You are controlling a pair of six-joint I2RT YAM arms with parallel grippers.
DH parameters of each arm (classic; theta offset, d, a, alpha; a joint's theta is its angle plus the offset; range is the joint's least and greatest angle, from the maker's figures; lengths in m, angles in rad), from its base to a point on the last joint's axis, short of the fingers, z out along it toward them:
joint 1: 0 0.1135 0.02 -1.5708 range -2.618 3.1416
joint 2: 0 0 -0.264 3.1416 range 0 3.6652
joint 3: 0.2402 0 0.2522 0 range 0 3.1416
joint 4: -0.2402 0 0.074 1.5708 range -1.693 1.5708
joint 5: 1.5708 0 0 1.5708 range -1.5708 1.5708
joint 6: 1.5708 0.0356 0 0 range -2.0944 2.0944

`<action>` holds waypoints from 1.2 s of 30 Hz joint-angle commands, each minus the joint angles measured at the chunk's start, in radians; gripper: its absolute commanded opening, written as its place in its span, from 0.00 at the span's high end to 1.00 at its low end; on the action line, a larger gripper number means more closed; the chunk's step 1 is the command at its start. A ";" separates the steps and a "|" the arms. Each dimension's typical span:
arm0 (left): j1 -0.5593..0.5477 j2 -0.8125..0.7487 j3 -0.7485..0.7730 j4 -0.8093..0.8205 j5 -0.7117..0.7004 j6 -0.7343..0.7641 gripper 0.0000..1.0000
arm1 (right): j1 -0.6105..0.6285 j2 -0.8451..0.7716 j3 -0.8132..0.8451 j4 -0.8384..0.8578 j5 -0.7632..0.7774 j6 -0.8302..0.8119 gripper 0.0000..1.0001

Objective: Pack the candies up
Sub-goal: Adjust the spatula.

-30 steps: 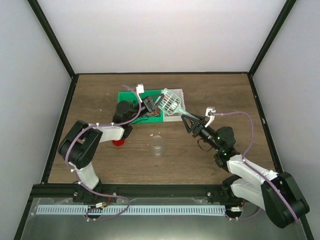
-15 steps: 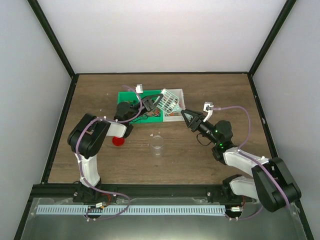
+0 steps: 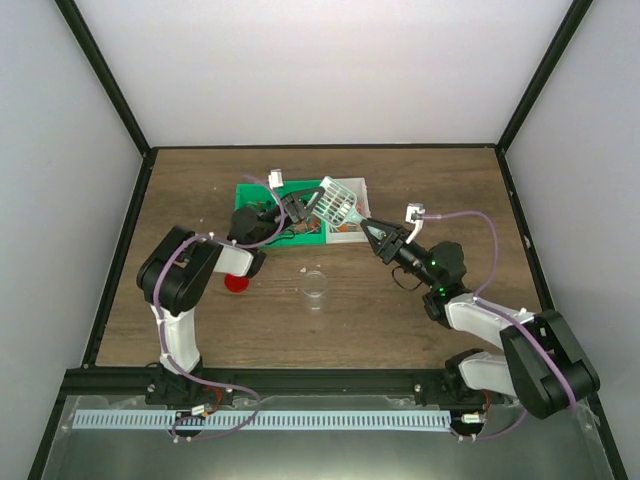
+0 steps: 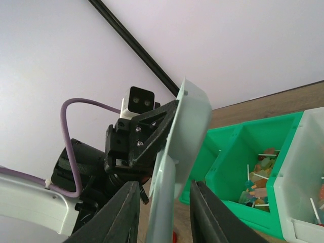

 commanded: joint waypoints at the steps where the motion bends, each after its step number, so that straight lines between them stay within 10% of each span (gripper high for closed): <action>1: 0.002 0.003 -0.031 0.111 -0.037 -0.004 0.96 | -0.008 0.019 0.044 0.076 -0.033 0.018 0.70; 28: 0.000 0.032 -0.033 0.143 -0.036 -0.017 0.96 | -0.008 0.104 0.067 0.145 -0.075 0.008 0.99; 36: 0.012 0.014 -0.099 0.194 -0.036 -0.004 0.26 | -0.011 0.025 0.066 0.048 0.009 -0.016 0.99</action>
